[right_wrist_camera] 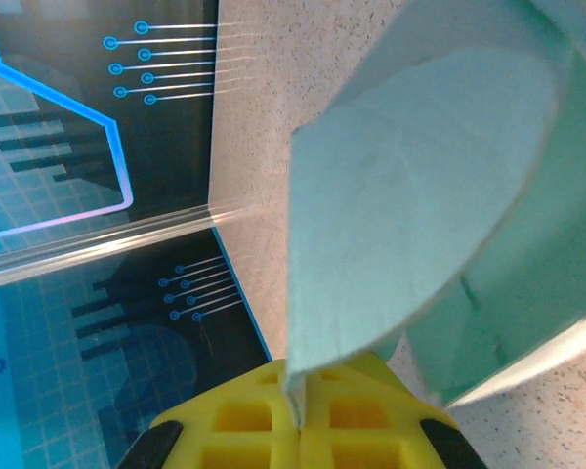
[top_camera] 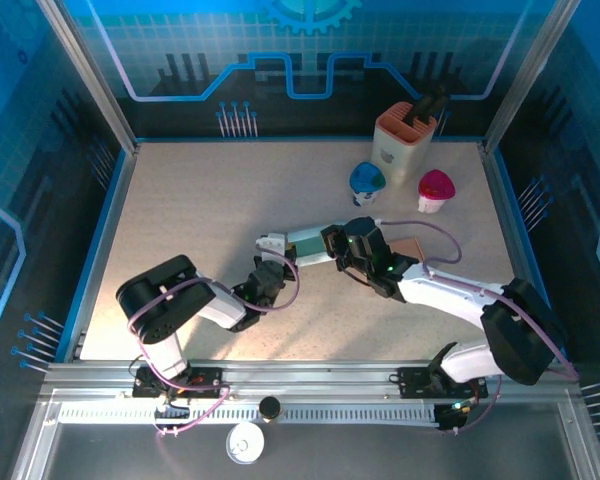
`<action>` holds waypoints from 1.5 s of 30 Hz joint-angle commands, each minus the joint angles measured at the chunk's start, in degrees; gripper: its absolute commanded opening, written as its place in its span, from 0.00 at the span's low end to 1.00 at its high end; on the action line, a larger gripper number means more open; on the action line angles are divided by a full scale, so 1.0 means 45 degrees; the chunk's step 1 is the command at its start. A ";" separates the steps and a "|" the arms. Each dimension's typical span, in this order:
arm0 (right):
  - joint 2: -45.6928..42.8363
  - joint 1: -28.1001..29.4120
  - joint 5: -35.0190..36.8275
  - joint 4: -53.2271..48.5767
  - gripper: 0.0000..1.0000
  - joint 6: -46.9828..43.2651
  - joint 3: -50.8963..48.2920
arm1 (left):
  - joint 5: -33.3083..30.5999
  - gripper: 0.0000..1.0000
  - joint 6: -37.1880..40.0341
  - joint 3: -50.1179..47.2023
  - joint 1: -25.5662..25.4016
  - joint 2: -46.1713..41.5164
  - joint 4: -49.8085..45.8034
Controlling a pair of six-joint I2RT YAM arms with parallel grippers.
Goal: Fold the paper box
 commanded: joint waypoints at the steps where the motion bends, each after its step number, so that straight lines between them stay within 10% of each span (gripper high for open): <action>1: 0.0333 -0.0179 -0.0190 0.0983 0.00 0.0361 -0.0580 | -0.0297 0.29 -0.0146 -0.0462 -0.0393 -0.0655 -0.0110; 16: 0.0840 -0.0245 -0.0758 0.2164 0.00 0.0524 -0.1386 | 0.0915 0.50 -0.5440 -0.0365 -0.1762 -0.7173 -1.0255; 22: 0.1289 -0.0247 -0.1638 0.2823 0.00 0.0166 -0.1787 | 0.2911 0.55 -0.6628 0.2101 -0.0019 -0.8888 -1.6162; 33: 0.2052 0.1205 -0.1738 0.3289 0.00 0.0219 -0.2159 | 0.6910 0.56 -0.6756 0.1367 0.3641 -1.0210 -1.7421; 45: 0.2533 0.1652 -0.1648 0.4107 0.03 0.0373 -0.2804 | 0.9052 0.53 -0.6096 0.1284 0.4341 -0.6956 -1.4781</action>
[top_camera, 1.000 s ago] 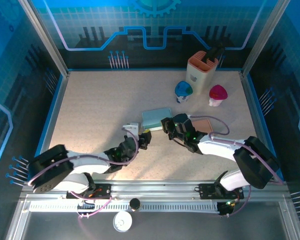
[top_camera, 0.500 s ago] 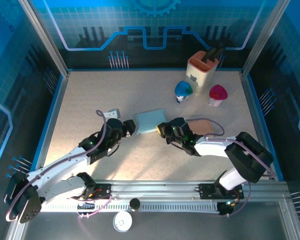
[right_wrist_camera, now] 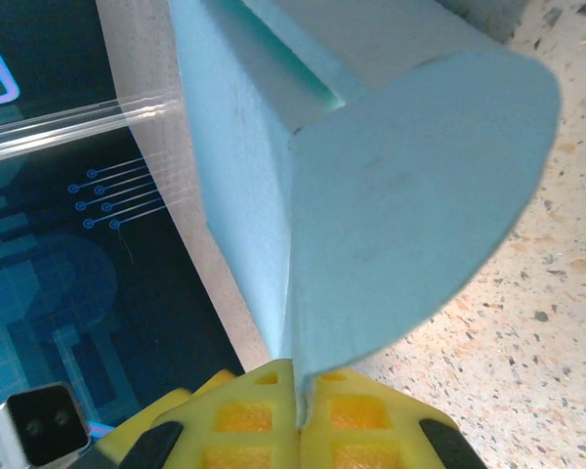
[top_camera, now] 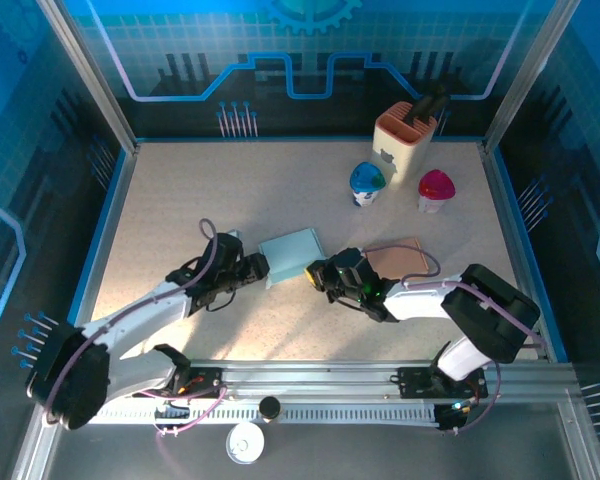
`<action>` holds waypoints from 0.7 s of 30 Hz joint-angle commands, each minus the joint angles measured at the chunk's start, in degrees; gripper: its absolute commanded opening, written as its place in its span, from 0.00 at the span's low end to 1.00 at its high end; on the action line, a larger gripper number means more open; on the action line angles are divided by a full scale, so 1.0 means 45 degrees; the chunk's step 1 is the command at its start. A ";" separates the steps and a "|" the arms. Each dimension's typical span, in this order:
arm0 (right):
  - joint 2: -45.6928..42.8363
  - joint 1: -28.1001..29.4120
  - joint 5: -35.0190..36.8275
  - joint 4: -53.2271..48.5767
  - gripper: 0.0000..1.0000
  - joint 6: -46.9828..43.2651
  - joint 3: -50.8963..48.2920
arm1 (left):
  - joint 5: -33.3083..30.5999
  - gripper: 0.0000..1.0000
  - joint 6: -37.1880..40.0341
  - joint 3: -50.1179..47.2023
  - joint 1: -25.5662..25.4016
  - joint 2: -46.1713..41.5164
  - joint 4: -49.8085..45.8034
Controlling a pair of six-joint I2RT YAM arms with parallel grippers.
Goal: Fold the paper box
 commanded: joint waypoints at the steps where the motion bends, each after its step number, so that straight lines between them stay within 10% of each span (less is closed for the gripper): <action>1: 0.0472 0.0211 0.0134 0.0297 0.04 -0.0039 -0.0463 | 0.0920 0.52 0.0505 -0.0006 0.0119 0.0761 0.1368; 21: -0.0390 -0.0085 0.0486 -0.1929 0.39 -0.2308 -0.0566 | 0.0891 0.36 0.1578 0.0420 0.0465 0.2901 0.3038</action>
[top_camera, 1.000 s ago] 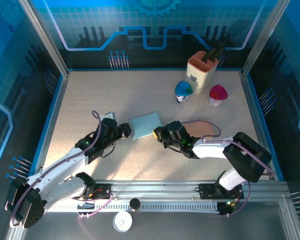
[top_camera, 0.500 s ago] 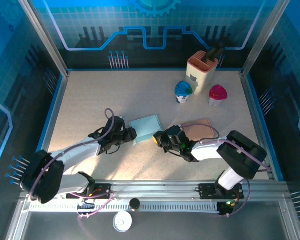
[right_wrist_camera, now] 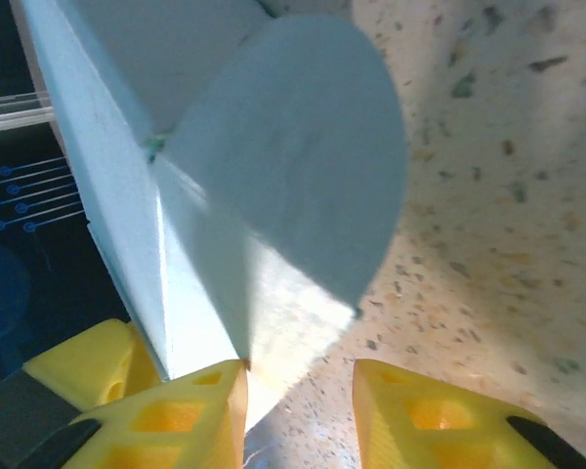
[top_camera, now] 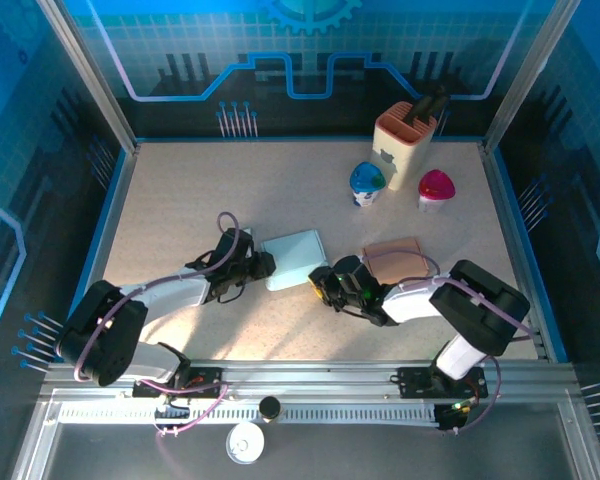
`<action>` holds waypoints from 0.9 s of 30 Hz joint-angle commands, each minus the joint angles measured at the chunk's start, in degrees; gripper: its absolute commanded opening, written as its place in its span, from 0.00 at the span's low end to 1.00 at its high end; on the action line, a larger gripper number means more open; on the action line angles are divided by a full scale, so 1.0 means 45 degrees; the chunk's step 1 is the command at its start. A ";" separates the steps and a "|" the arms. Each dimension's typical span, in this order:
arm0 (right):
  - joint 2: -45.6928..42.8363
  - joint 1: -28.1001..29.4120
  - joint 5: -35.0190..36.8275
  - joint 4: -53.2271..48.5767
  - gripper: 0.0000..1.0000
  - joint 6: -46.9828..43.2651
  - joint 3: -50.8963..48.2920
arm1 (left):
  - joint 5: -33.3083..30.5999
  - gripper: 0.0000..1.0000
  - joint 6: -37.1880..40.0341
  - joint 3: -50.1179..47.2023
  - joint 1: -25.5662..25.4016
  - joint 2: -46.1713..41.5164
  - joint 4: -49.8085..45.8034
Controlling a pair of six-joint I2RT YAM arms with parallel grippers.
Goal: Fold the paper box
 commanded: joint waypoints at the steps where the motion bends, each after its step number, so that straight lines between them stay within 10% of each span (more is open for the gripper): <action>1: -0.1219 -0.0131 0.0576 -0.1883 0.42 -0.1449 0.0009 | 0.0291 0.36 0.0339 0.0226 0.0161 -0.0060 0.0297; 12: -0.4154 -0.2279 -0.0170 -0.6534 0.70 -0.7476 0.1592 | 0.1401 0.40 0.0602 0.0360 0.0906 0.0025 0.0479; 27: 0.0139 -0.4649 -0.4483 -0.6772 0.76 -1.2973 0.5068 | 0.1849 0.27 0.0750 0.0247 0.1129 0.1263 0.1483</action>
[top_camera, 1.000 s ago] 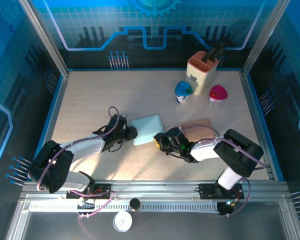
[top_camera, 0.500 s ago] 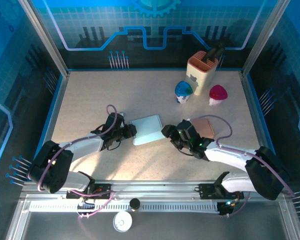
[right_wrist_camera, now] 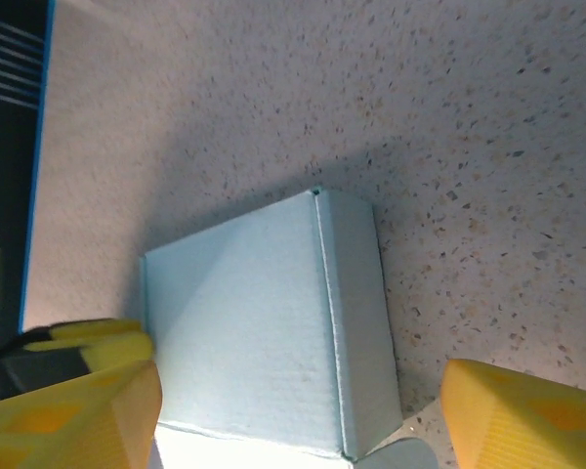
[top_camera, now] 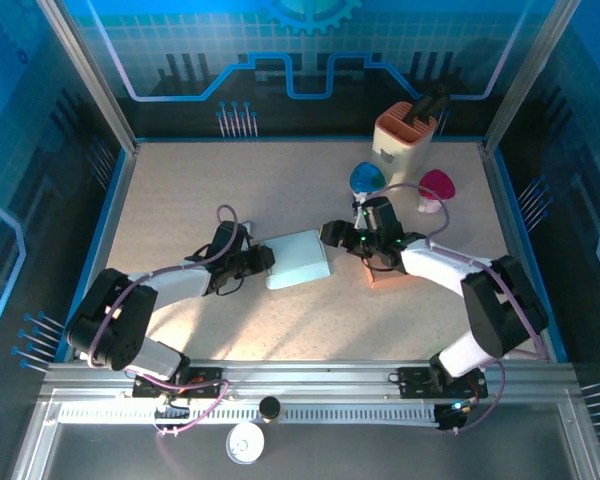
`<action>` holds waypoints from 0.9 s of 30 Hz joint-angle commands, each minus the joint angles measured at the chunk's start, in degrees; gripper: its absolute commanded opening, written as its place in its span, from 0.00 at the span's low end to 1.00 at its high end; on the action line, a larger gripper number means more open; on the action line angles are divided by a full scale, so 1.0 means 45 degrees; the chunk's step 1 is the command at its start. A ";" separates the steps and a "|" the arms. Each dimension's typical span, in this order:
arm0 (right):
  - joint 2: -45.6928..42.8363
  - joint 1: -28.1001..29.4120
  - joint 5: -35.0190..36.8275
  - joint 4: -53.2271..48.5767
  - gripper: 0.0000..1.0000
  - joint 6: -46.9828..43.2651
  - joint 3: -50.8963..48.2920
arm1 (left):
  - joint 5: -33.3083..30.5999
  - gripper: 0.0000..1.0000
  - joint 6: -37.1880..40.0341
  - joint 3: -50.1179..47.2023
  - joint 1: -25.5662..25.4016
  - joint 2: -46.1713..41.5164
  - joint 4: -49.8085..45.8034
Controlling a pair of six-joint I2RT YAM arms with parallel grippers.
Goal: Fold the paper box
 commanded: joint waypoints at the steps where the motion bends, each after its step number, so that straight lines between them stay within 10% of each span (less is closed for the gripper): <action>1: 0.0721 -0.0103 -0.0727 -0.0734 0.76 -0.1381 0.0855 | 0.0202 0.26 0.0127 -0.0108 0.0141 0.0214 0.0459; 27: 0.3299 -0.0220 -0.3982 0.0089 0.85 -0.1550 0.1573 | 0.0894 0.12 -0.0418 -0.1266 0.1040 0.0519 0.1893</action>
